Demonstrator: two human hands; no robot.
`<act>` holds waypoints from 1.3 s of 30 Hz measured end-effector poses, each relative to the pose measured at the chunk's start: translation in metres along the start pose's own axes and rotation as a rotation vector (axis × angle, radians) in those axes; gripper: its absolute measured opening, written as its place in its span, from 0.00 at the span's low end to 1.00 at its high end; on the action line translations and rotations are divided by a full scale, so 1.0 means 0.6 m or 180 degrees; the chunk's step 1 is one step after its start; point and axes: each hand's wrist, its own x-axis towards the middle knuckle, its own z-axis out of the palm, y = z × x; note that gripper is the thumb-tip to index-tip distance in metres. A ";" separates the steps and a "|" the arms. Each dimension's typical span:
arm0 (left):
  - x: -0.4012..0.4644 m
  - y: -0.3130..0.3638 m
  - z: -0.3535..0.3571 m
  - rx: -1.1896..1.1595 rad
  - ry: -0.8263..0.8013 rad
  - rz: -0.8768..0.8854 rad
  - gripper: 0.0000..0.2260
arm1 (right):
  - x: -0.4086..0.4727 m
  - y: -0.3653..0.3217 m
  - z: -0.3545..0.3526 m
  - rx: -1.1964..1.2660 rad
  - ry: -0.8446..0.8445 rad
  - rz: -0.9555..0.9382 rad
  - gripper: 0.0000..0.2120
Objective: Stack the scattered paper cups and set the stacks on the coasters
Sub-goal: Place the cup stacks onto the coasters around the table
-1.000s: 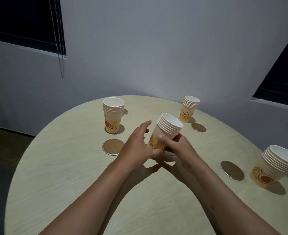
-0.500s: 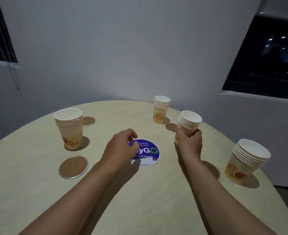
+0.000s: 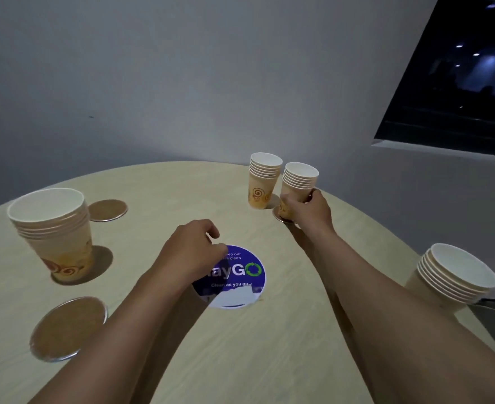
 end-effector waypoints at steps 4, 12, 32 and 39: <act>0.003 -0.002 -0.004 -0.0015 -0.0101 -0.0007 0.09 | 0.007 0.020 -0.005 -0.0412 -0.0195 -0.0077 0.40; 0.004 -0.001 -0.005 -0.0036 -0.0118 -0.0033 0.08 | 0.008 0.023 0.003 -0.0667 0.0062 -0.0148 0.37; -0.007 0.007 -0.012 0.0066 -0.0122 0.0003 0.09 | -0.045 0.012 0.032 -0.0780 0.1026 0.0017 0.34; -0.086 0.017 -0.015 0.0075 -0.0195 0.0193 0.09 | -0.083 -0.033 0.099 -0.0505 0.0066 -0.0061 0.34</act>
